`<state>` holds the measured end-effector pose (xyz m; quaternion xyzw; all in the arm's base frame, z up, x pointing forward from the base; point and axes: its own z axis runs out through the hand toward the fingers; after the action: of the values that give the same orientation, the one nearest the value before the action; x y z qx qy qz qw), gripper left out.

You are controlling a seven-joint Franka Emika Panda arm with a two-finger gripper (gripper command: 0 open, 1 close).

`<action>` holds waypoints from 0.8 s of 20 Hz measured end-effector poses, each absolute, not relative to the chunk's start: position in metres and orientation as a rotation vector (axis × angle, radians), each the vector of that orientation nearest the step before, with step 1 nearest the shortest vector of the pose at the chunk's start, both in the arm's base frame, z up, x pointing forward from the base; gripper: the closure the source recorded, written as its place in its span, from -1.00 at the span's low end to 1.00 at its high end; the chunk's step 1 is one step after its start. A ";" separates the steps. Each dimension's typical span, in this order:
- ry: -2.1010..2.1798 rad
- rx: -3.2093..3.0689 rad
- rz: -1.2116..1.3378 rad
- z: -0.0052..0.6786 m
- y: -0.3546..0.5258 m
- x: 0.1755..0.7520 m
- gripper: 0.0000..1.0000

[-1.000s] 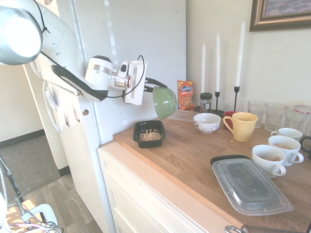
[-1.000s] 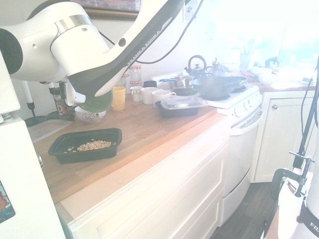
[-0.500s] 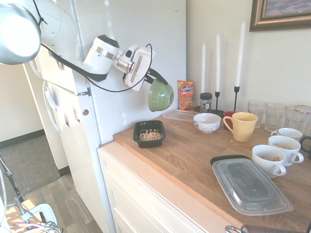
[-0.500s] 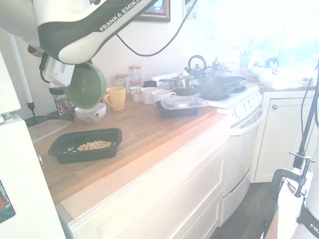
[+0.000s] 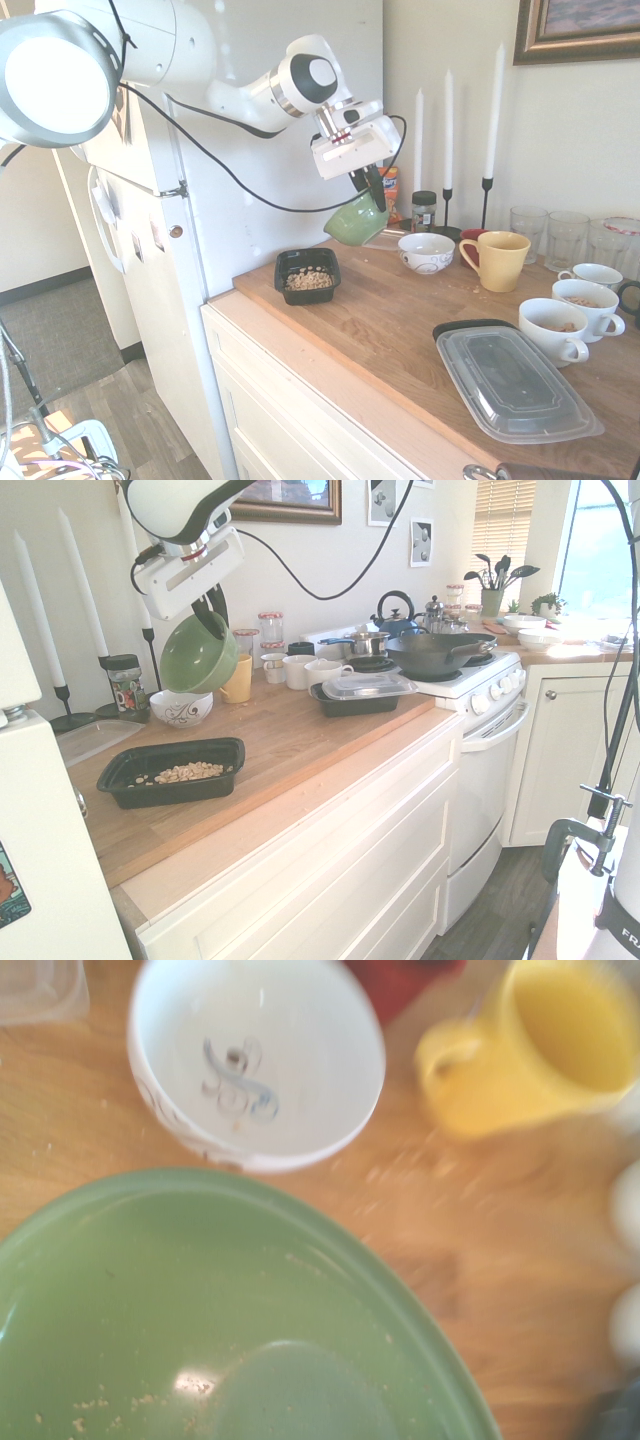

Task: Pour the cereal into the box

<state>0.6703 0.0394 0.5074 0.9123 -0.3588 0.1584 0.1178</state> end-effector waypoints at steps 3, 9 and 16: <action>-1.193 2.793 0.324 0.487 -0.013 0.681 1.00; -1.520 2.994 0.123 0.460 -0.088 0.702 1.00; -1.802 3.058 -0.069 0.403 -0.138 0.708 1.00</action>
<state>0.7080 -0.1382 0.4032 0.8435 -0.4970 -0.0190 -0.2028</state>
